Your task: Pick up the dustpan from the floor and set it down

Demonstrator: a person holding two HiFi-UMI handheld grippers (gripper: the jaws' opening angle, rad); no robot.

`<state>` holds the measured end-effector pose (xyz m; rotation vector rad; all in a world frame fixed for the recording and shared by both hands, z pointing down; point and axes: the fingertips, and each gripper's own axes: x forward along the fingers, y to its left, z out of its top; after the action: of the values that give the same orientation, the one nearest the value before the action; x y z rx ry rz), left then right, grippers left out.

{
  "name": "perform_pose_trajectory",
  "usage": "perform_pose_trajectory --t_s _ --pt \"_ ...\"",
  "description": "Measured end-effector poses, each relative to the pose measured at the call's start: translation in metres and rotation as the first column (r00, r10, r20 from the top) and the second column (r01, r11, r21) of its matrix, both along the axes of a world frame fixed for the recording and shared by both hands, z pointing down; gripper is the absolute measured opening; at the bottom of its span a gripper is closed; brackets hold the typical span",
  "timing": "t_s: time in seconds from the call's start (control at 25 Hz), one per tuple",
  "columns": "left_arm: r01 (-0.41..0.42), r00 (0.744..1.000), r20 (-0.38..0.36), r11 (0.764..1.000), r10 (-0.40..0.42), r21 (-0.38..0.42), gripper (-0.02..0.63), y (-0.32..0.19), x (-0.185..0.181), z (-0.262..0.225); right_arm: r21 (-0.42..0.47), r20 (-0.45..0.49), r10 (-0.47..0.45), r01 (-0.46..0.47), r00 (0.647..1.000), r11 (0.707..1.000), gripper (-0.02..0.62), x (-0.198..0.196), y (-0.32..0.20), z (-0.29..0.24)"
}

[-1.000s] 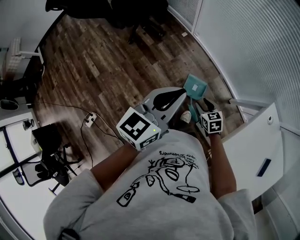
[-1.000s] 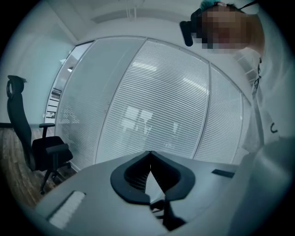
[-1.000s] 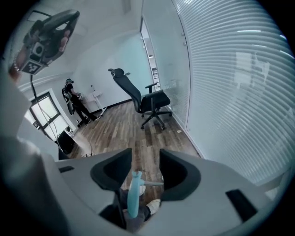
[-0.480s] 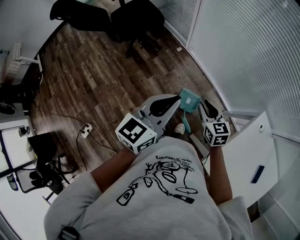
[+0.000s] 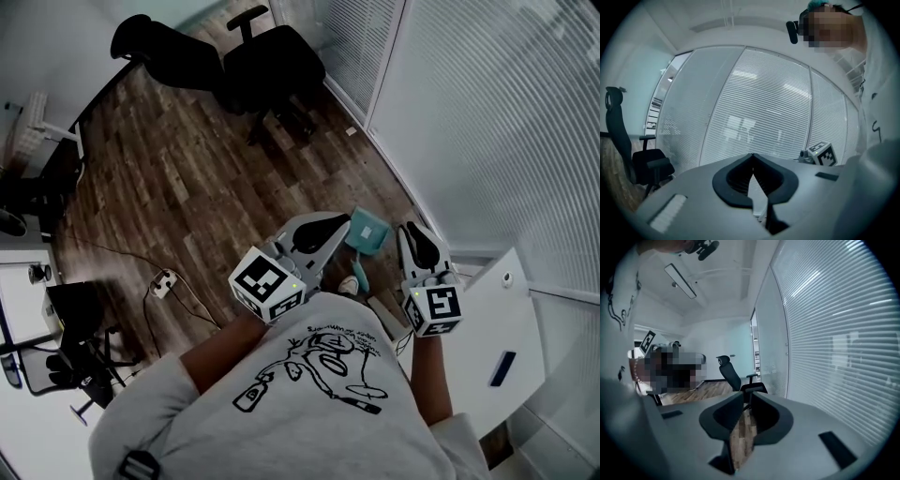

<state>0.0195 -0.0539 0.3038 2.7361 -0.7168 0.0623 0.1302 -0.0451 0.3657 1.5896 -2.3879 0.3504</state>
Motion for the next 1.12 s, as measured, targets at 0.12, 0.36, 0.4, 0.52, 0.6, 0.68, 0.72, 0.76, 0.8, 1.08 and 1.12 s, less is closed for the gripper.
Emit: perform_pose_trajectory --t_s 0.12,0.36,0.4,0.52,0.6,0.68,0.72,0.76,0.8,1.08,1.12 --pt "0.007 1.000 -0.009 1.000 -0.007 0.019 0.002 -0.002 -0.001 -0.009 0.048 -0.021 0.004 -0.003 1.000 0.999 0.044 -0.002 0.004 -0.031" --pt "0.030 0.999 -0.028 0.998 -0.028 0.061 0.002 -0.003 -0.003 -0.028 0.157 -0.021 0.015 -0.012 1.000 0.988 0.034 -0.006 0.015 -0.087" --pt "0.032 0.999 -0.032 0.997 -0.030 0.067 0.002 -0.003 -0.004 -0.031 0.170 -0.021 0.018 -0.014 1.000 0.985 0.032 -0.006 0.016 -0.096" --pt "0.035 0.999 -0.040 0.996 -0.032 0.081 0.002 -0.001 -0.004 -0.040 0.195 -0.029 0.021 -0.015 0.999 0.981 0.029 -0.008 0.024 -0.113" --pt "0.034 0.999 -0.041 0.996 -0.031 0.086 0.002 0.000 -0.003 -0.044 0.201 -0.037 0.020 -0.012 0.999 0.980 0.029 -0.009 0.029 -0.121" --pt "0.032 0.999 -0.043 0.995 -0.029 0.089 0.002 0.002 -0.001 -0.047 0.211 -0.030 0.025 -0.018 0.999 0.977 0.029 -0.010 0.033 -0.129" --pt "0.031 0.999 -0.045 0.995 -0.027 0.092 0.002 0.004 -0.001 -0.048 0.217 -0.022 0.031 -0.026 0.999 0.976 0.028 -0.010 0.035 -0.133" --pt "0.030 0.999 -0.048 0.995 -0.026 0.096 0.002 0.005 -0.001 -0.049 0.223 -0.016 0.036 -0.031 0.999 0.974 0.028 -0.011 0.037 -0.136" --pt "0.029 0.998 -0.050 0.995 -0.025 0.100 0.002 0.006 -0.001 -0.051 0.228 -0.016 0.036 -0.031 0.999 0.973 0.028 -0.012 0.039 -0.139" --pt "0.035 0.998 -0.065 0.994 -0.028 0.107 0.002 0.011 0.001 -0.055 0.236 -0.027 0.021 -0.015 0.999 0.972 0.017 -0.017 0.043 -0.147" --pt "0.032 0.997 -0.067 0.994 -0.025 0.108 0.002 0.011 0.002 -0.055 0.238 -0.026 0.023 -0.016 0.999 0.971 0.017 -0.016 0.042 -0.147"
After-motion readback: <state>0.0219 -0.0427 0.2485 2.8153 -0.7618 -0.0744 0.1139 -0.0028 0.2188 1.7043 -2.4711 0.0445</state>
